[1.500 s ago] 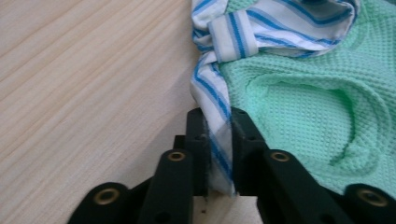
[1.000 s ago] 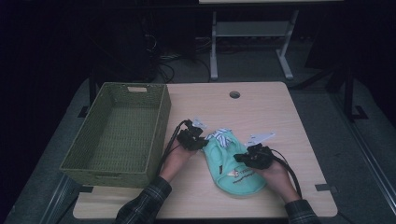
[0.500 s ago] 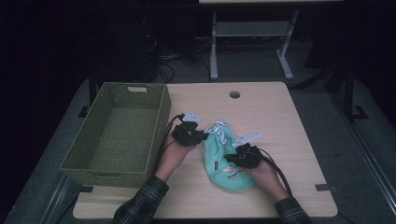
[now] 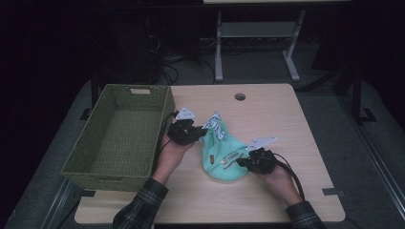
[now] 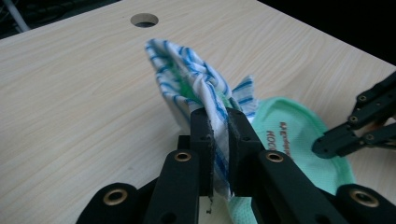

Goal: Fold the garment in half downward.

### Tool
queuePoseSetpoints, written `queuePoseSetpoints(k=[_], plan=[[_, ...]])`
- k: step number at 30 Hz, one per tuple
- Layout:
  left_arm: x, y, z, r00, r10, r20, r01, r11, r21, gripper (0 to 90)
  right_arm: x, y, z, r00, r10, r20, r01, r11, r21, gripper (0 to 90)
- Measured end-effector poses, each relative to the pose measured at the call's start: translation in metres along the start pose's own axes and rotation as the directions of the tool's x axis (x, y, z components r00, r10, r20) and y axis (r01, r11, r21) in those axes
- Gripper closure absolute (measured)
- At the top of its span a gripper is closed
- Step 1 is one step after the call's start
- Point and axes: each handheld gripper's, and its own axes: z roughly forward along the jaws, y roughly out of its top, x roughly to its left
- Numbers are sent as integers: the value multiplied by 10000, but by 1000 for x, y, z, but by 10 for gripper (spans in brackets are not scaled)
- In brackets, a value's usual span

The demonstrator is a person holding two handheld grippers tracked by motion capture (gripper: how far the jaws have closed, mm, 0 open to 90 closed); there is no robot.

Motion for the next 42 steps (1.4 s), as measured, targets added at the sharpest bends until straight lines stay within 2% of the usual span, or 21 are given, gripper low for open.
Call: queuePoseSetpoints(k=[2, 4, 5, 7, 9, 14, 18, 20, 22, 23, 24, 25, 26, 27, 28, 32, 34, 36, 37, 42], plan=[[-2, 1, 0, 9999, 125, 97, -126, 9999, 32, 823, 2, -9, -8, 10000, 44, 7, -44, 10000, 25, 899], [-3, 1, 1, 9998, 83, 154, -83, 10000, -21, 822, 2, -15, -11, 10000, 82, 1, -82, 9999, 137, 899], [-6, 1, 2, 9993, 178, 319, -179, 9998, 20, 822, 2, -19, -13, 9999, 110, -22, -109, 9998, 190, 899], [-8, 1, 3, 9991, 164, 394, -164, 9999, 6, 822, 1, -21, -14, 9999, 159, -39, -159, 9997, 174, 899], [-13, 2, 4, 9977, 331, 591, -333, 9994, 12, 822, -2, -26, -12, 9998, 200, -50, -198, 9992, 360, 899], [-22, 4, 6, 9938, 551, 964, -554, 9985, 10, 822, -3, -25, -11, 9994, 320, -125, -315, 9987, 388, 899], [-31, 4, 10, 9866, 827, 1403, -849, 9963, 100, 821, -3, -25, -10, 9993, 356, -149, -350, 9986, 405, 900], [-37, 3, 13, 9801, 1153, 1614, -1204, 9925, 224, 822, -4, -25, -10, 9993, 343, -138, -338, 9987, 391, 899], [-39, 2, 14, 9785, 1161, 1702, -1225, 9921, 274, 822, -4, -25, -10, 9994, 306, -138, -300, 9988, 382, 899], [-42, 0, 16, 9738, 1254, 1896, -1358, 9898, 427, 821, -4, -25, -10, 9995, 290, -145, -284, 9989, 373, 899], [-42, 0, 16, 9738, 1254, 1896, -1358, 9898, 427, 822, -4, -25, -10, 9995, 280, -141, -274, 9989, 374, 900], [-44, -3, 19, 9701, 1344, 2021, -1475, 9877, 510, 822, -4, -25, -10, 9995, 278, -145, -272, 9989, 378, 900], [-44, -3, 19, 9701, 1344, 2021, -1475, 9877, 510, 821, -4, -25, -10, 9995, 278, -145, -272, 9989, 378, 900], [-46, -5, 21, 9661, 1365, 2192, -1547, 9856, 680, 821, -4, -25, -11, 9994, 332, -124, -327, 9987, 402, 899], [-46, -5, 21, 9661, 1365, 2192, -1547, 9856, 680, 821, -4, -25, -11, 9994, 332, -124, -327, 9987, 402, 899], [-51, -13, 26, 9547, 1556, 2538, -1857, 9776, 992, 820, -6, -25, -13, 9995, 295, -76, -292, 9990, 344, 899], [-53, -18, 29, 9510, 1479, 2714, -1829, 9771, 1085, 820, -7, -24, -15, 9994, 347, -69, -345, 9989, 310, 899], [-56, -21, 33, 9464, 1518, 2850, -1935, 9732, 1245, 820, -9, -25, -17, 9993, 368, -26, -367, 9990, 259, 899], [-57, -24, 36, 9421, 1634, 2928, -2102, 9681, 1360, 818, -11, -25, -18, 9993, 362, 14, -362, 9992, 192, 899], [-60, -26, 39, 9410, 1673, 2942, -2167, 9656, 1438, 763, -14, -24, -21, 9992, 395, 93, -396, 9992, 104, 899]])
